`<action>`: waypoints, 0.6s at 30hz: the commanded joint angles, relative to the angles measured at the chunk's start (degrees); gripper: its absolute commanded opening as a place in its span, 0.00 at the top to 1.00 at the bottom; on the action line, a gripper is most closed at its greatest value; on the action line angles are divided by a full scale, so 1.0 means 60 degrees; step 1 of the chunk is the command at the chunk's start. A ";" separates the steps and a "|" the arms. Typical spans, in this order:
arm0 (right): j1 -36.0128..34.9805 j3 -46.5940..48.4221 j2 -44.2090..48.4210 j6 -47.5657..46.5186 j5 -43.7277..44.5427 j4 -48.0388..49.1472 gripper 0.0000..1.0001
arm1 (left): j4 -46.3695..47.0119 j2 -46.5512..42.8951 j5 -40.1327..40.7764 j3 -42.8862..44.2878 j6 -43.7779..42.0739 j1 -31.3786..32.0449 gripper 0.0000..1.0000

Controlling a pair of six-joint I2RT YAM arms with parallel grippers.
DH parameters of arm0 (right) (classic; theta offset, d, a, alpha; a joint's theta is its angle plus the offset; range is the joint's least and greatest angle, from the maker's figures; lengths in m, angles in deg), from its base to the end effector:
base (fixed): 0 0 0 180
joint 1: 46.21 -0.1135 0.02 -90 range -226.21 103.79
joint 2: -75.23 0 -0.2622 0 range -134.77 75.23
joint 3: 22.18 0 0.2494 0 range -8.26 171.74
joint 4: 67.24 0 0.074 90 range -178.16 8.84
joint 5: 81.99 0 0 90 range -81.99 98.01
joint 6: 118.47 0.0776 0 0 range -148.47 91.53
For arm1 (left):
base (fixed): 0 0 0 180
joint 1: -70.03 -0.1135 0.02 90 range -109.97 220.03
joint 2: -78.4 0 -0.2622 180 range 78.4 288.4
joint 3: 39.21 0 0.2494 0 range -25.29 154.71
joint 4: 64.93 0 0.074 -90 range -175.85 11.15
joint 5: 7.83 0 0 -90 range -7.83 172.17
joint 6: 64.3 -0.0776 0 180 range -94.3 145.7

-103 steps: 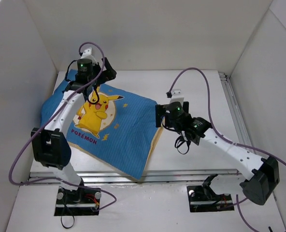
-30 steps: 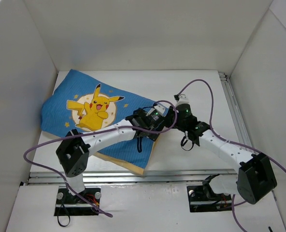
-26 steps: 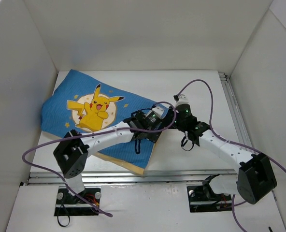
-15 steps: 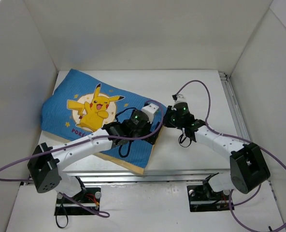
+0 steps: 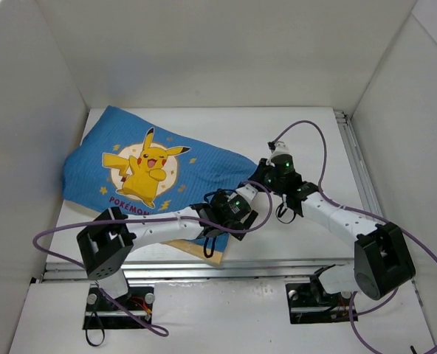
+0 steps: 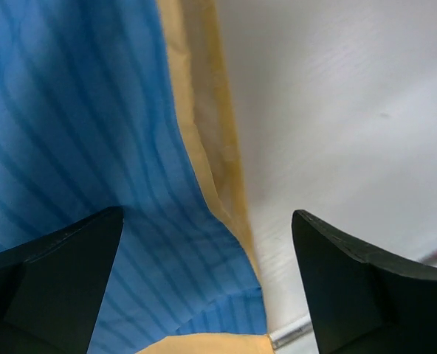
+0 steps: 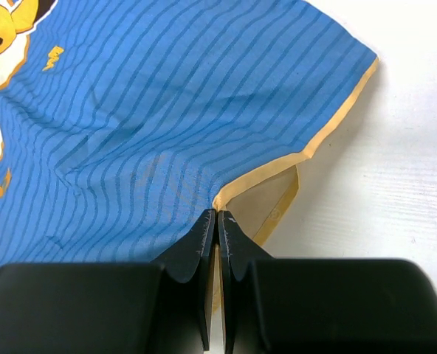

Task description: Put the pillow into the pillowcase

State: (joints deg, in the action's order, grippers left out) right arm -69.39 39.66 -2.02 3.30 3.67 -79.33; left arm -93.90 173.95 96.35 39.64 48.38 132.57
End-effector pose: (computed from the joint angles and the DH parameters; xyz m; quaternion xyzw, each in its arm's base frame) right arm 0.3073 0.1380 0.2331 0.0444 0.8534 0.2679 0.4450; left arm 0.1960 -0.3360 0.1961 0.2695 0.8799 -0.1693 0.3529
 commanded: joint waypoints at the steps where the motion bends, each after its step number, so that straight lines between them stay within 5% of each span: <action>1: 0.0113 0.0348 0.0468 0.0052 -0.0024 0.0677 1.00 | -0.0493 0.0012 0.1942 0.0751 0.0629 -0.0082 0.06; 4: 0.0099 0.0319 0.0497 0.0052 -0.0024 0.0633 1.00 | -0.0568 0.0057 0.2616 0.0664 0.0834 -0.0082 0.17; 5: 0.0128 0.0333 0.0498 0.0037 -0.0038 0.0633 1.00 | -0.0612 0.0086 0.2763 0.0663 0.1009 -0.0082 0.32; 8: 0.0113 0.0333 0.0512 0.0052 -0.0068 0.0619 1.00 | -0.0700 0.0261 0.2940 0.0693 0.0996 -0.0082 0.47; 12: 0.0128 0.0377 0.0454 0.0023 0.0005 0.0619 1.00 | -0.0466 0.0379 0.2590 0.0824 0.0703 -0.0082 1.00; 18: 0.0128 0.0567 0.0088 -0.0065 0.0035 0.0633 1.00 | 0.1172 -0.0644 0.0789 -0.0154 -0.0204 -0.0271 1.00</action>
State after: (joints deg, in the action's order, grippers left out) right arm -69.31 39.70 -1.54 3.23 3.26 -79.36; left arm -93.77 176.04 105.57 40.36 50.17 132.05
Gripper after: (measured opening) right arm 0.006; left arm 0.009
